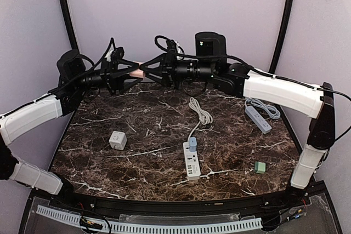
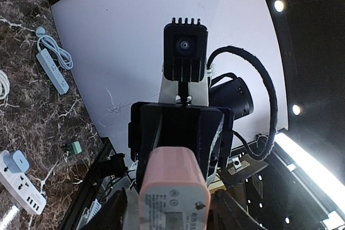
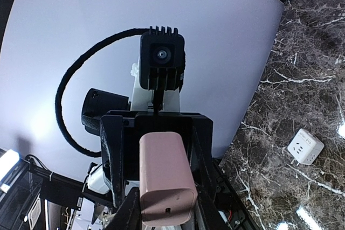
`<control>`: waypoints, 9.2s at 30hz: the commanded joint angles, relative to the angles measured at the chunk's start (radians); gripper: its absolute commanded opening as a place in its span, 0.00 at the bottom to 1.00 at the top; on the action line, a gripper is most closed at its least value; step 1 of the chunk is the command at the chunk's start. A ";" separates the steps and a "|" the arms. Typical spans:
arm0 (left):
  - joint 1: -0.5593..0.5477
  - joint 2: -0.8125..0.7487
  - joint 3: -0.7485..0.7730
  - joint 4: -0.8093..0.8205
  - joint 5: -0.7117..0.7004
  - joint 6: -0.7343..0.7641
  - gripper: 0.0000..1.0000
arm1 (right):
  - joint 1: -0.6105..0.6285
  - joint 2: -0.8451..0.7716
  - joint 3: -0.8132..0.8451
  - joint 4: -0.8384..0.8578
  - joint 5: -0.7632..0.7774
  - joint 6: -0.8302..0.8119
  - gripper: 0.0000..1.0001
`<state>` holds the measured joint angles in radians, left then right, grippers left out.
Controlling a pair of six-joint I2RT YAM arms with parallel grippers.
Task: Insert the plug
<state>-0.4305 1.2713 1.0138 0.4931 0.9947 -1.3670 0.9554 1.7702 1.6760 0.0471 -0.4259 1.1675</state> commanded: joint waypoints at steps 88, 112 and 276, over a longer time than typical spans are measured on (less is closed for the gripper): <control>0.093 -0.324 0.114 -1.197 -0.642 0.933 0.99 | 0.072 -0.179 0.024 -0.982 0.396 -0.303 0.00; 0.093 -0.335 0.094 -1.197 -0.675 0.930 0.99 | 0.102 -0.155 -0.164 -1.017 0.336 -0.314 0.00; 0.093 -0.336 0.043 -1.211 -0.731 0.953 1.00 | 0.102 0.408 0.104 -1.368 0.444 -0.246 0.00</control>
<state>-0.3439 0.9531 1.0721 -0.7074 0.2707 -0.4290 1.0409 2.1101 1.8069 -1.2938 0.0284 0.9077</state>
